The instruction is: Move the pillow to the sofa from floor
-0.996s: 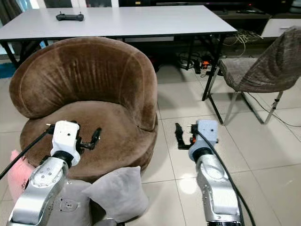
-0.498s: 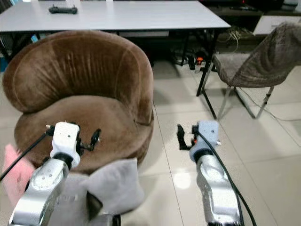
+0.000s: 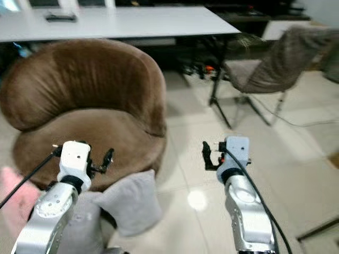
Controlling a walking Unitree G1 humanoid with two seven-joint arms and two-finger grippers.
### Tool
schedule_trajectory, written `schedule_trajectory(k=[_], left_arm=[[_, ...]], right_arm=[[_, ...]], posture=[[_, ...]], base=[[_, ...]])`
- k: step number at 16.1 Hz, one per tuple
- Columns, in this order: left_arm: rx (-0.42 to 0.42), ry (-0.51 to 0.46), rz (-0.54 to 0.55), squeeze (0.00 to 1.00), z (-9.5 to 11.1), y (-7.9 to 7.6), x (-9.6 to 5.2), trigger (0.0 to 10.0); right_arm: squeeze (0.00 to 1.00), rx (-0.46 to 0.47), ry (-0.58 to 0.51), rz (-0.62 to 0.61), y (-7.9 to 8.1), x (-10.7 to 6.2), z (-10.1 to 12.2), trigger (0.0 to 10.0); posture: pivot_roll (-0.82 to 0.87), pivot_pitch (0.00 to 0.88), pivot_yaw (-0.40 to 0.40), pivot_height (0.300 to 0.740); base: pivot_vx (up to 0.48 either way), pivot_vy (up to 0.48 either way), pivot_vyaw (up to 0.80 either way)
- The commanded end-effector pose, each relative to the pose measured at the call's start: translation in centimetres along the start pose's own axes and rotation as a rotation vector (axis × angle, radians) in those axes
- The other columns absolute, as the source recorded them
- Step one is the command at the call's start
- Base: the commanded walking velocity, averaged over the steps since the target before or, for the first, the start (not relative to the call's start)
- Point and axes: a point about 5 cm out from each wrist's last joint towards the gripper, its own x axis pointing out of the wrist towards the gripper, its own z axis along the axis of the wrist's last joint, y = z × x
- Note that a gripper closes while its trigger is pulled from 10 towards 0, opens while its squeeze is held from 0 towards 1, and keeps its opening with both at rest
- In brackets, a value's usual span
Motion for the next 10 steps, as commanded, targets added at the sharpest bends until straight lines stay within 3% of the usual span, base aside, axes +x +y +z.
schedule_trajectory(k=[1, 3, 10], left_arm=[[-0.007, -0.018, 0.014, 0.00, 0.4, 0.0, -0.2, 10.0], [-0.019, -0.020, 0.050, 0.00, 0.3, 0.5, -0.4, 10.0], [-0.008, 0.002, 0.067, 0.00, 0.1, 1.0, -1.1, 10.0]], right_arm=[[0.00, -0.015, -0.007, -0.007, -0.6, 0.1, 0.5, 10.0], [0.00, -0.021, 0.000, 0.003, -0.8, 0.5, 0.5, 10.0], [0.00, -0.034, -0.002, 0.054, 0.0, 0.8, 0.8, 10.0]], posture=[[0.01, 0.000, -0.042, 0.740], [0.03, 0.000, -0.065, 0.740], [0.04, 0.000, -0.054, 0.740]], base=[[0.000, 0.000, 0.00], [0.000, 0.000, 0.00], [0.000, 0.265, 0.00]])
